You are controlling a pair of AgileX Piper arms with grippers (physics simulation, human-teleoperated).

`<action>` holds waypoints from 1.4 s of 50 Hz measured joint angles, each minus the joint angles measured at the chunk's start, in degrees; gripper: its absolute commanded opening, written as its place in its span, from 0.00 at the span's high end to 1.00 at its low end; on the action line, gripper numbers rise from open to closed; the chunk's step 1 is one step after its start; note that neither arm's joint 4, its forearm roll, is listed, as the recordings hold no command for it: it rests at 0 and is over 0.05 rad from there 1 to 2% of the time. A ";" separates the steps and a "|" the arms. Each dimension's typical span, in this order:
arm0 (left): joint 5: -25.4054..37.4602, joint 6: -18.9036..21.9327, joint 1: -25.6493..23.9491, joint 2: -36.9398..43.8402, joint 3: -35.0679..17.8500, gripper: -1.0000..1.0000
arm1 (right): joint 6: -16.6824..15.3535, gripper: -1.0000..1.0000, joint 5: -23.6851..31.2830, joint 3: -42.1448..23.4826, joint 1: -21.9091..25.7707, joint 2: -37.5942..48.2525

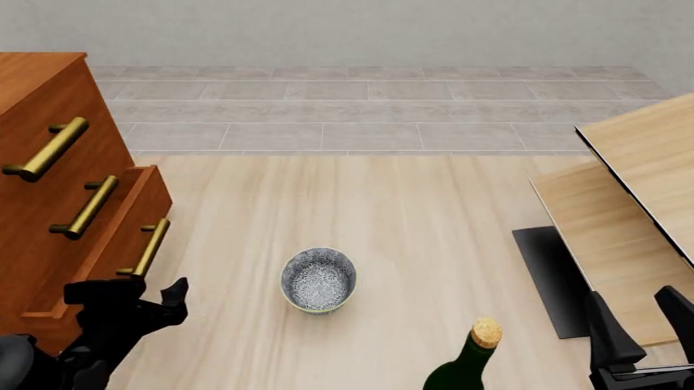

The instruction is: Close the bottom drawer of the cabinet.

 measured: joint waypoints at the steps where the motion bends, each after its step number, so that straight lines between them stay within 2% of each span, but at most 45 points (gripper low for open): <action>1: -0.03 0.14 0.14 0.03 -0.01 0.00 | -0.01 0.00 0.01 0.00 0.00 -0.01; 36: 0.87 5.31 4.89 0.53 -0.77 0.00 | -0.06 0.00 -0.01 0.00 0.19 -0.05; 70: -1.49 9.82 9.03 2.79 -1.30 0.00 | -0.32 0.00 0.53 -0.01 0.23 -0.77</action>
